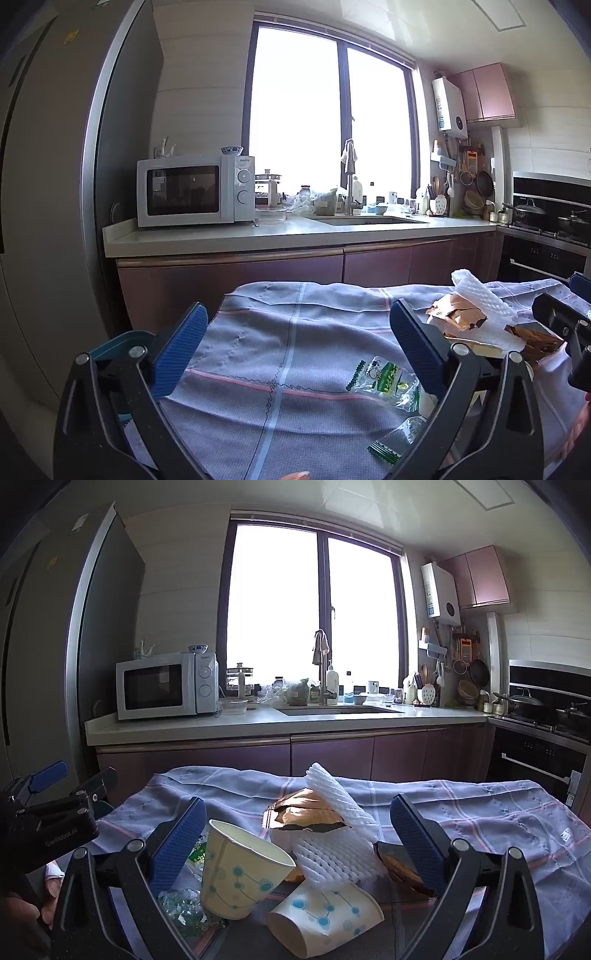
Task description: Collect trash
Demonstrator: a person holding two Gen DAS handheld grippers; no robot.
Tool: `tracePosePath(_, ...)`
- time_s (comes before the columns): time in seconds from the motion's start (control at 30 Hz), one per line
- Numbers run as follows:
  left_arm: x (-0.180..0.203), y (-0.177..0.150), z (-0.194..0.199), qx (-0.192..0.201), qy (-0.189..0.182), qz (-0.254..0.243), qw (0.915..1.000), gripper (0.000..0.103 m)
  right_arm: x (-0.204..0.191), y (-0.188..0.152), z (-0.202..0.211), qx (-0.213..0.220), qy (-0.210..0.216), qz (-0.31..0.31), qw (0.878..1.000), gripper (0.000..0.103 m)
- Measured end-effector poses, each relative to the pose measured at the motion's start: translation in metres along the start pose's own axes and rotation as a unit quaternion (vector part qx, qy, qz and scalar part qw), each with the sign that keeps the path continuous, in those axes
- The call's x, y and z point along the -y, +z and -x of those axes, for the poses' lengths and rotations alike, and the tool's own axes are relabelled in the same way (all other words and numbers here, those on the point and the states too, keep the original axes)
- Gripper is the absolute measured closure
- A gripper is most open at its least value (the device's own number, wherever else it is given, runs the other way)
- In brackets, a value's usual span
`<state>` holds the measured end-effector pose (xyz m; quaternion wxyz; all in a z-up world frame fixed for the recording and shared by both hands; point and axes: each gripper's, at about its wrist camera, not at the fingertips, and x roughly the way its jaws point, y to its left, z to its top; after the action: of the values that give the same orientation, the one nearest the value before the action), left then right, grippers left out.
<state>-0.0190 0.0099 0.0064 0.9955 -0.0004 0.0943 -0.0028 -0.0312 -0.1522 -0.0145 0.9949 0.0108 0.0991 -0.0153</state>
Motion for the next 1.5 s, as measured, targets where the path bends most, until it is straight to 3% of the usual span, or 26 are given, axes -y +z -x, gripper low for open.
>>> tracePosePath(1.5, -0.007, 0.000, 0.007, 0.010, 0.011, 0.002, 0.9999, 0.006, -0.004, -0.001, 0.003, -0.002, 0.001, -0.002, 1.000, 0.007)
